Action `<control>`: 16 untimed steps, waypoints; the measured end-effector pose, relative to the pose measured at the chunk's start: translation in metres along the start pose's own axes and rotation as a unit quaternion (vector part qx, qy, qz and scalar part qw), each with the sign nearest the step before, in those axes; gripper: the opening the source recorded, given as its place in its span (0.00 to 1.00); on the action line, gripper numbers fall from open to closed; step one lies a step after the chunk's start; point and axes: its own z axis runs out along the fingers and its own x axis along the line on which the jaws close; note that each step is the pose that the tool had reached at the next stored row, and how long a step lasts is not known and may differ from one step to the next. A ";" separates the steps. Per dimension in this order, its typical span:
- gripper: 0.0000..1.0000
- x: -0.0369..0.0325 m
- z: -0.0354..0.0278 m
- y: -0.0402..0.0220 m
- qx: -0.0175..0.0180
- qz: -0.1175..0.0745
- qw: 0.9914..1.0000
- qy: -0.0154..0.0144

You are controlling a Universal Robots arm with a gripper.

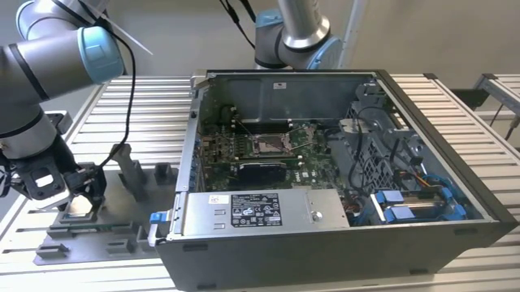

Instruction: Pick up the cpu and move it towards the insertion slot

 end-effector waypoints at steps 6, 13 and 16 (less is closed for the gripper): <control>0.00 0.0000 0.0001 0.0000 0.000 0.000 1.000 0.000; 0.00 0.0000 -0.0007 0.0000 0.000 0.000 1.000 0.000; 0.00 0.0000 -0.0134 0.0004 0.000 0.000 1.000 0.000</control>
